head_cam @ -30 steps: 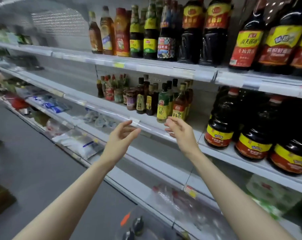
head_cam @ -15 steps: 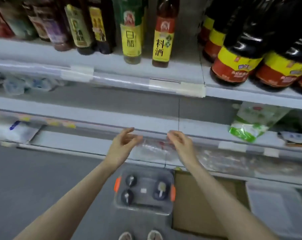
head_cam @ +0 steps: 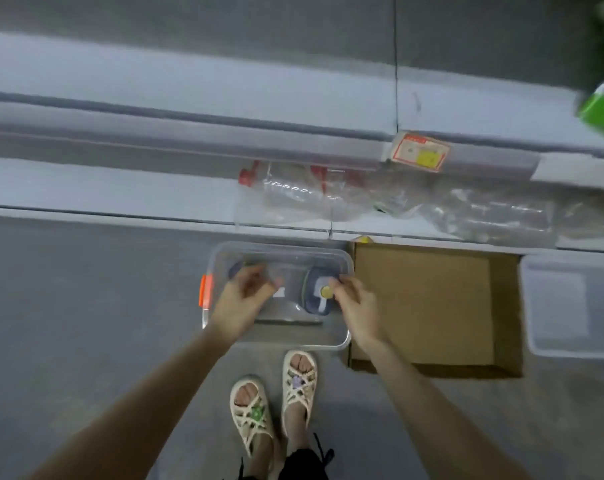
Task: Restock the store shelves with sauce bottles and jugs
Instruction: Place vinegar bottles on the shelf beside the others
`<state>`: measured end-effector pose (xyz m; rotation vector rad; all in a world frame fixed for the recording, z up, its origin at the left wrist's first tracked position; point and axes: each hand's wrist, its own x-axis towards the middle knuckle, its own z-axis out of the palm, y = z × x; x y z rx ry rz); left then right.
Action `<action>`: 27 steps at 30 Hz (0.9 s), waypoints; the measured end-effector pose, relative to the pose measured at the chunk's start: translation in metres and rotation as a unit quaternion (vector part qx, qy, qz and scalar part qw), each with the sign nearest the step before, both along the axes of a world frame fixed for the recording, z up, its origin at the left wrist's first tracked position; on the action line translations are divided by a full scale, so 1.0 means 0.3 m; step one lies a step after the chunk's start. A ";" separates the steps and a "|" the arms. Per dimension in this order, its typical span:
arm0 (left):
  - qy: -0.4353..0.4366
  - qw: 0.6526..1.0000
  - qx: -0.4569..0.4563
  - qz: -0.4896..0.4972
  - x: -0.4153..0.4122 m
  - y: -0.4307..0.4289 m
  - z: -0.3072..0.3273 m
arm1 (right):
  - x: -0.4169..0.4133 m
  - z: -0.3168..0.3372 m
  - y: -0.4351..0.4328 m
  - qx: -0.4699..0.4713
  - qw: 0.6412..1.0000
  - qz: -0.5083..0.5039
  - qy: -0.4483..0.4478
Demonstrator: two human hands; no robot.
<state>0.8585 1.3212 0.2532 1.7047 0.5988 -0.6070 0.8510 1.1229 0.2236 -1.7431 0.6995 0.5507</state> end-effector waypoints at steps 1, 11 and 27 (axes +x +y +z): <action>0.018 1.000 0.000 0.000 -0.016 -0.007 -0.071 | -0.018 -0.077 -0.005 -0.004 1.000 0.002 0.017; 0.082 0.997 0.010 -0.014 -0.098 -0.074 -0.605 | -0.146 -0.708 -0.036 -0.044 0.998 -0.016 0.039; 0.131 0.991 0.028 -0.011 -0.105 -0.110 -0.843 | -0.102 -0.831 0.017 -0.054 0.996 -0.070 -0.003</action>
